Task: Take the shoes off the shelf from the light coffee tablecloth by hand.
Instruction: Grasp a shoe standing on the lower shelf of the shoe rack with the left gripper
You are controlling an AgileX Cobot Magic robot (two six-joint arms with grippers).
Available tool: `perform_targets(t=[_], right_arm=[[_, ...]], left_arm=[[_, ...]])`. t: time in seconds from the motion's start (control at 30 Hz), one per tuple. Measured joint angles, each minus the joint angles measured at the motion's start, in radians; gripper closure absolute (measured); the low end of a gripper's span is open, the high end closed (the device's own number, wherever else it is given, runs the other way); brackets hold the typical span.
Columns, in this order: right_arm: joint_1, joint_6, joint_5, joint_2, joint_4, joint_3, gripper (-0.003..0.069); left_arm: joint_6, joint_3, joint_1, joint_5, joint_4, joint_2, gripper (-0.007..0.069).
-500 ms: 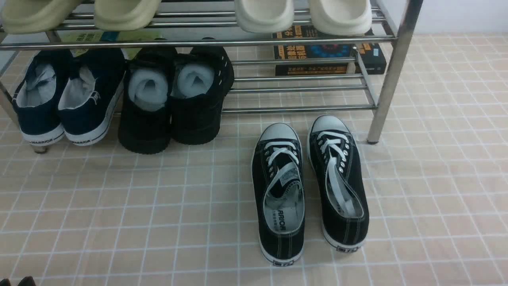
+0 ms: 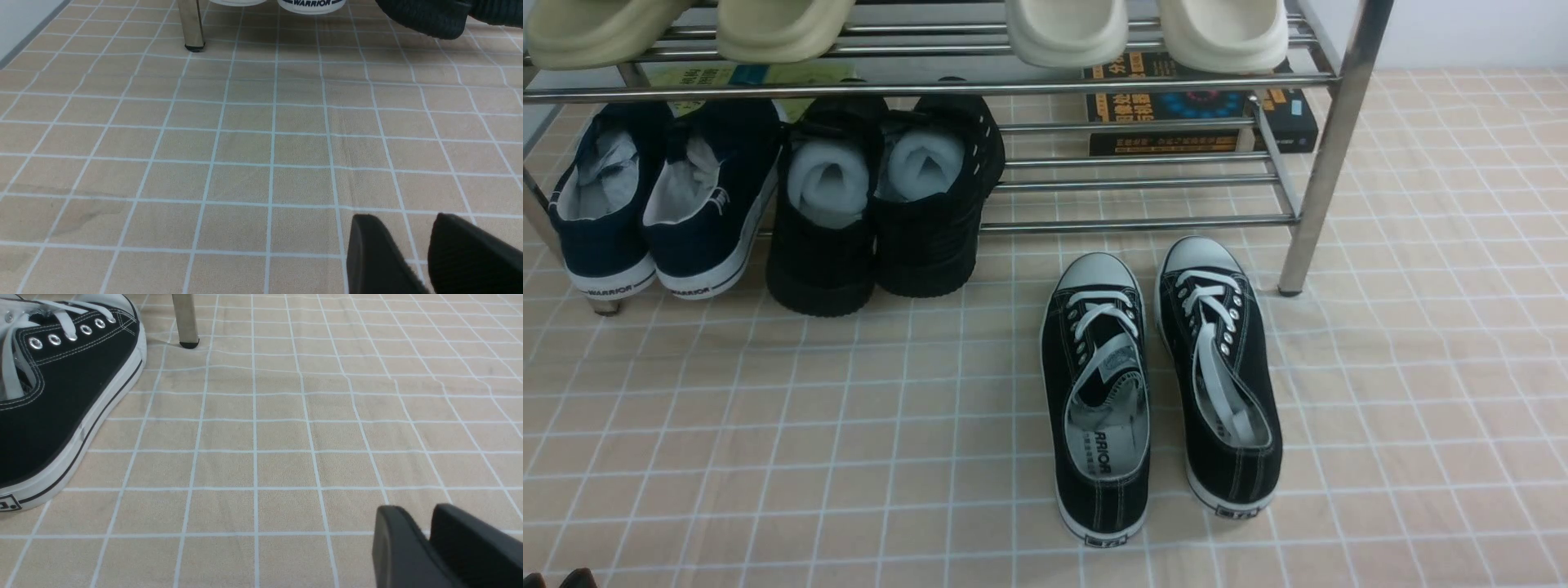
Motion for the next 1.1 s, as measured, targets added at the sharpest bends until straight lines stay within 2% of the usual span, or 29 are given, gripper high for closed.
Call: perform_targets(t=[0.77,0.8,0.9,1.0,1.03,1.07,1.1], right_arm=[[0.0,0.0,0.0,0.0,0.0,0.0,0.0484],[0.0,0.0,0.0,0.0,0.0,0.0,0.0483],[0.0,0.0,0.0,0.0,0.0,0.0,0.0476],[0.0,0.0,0.0,0.0,0.0,0.0,0.047],[0.0,0.0,0.0,0.0,0.0,0.0,0.047],[0.0,0.0,0.0,0.0,0.0,0.0,0.0468],[0.0,0.0,0.0,0.0,0.0,0.0,0.0468]], left_arm=[[-0.005,0.0,0.0,0.0,-0.01,0.0,0.0385],[-0.017,0.0,0.0,-0.002,-0.032,0.0,0.0385],[-0.157,0.001,0.0,-0.013,-0.231,0.0,0.0385],[-0.346,0.002,0.0,-0.014,-0.473,0.0,0.0385],[-0.346,0.002,0.0,-0.014,-0.487,0.0,0.0385],[-0.442,0.002,0.0,-0.014,-0.579,0.0,0.0385],[-0.462,0.002,0.0,-0.015,-0.614,0.0,0.0385]])
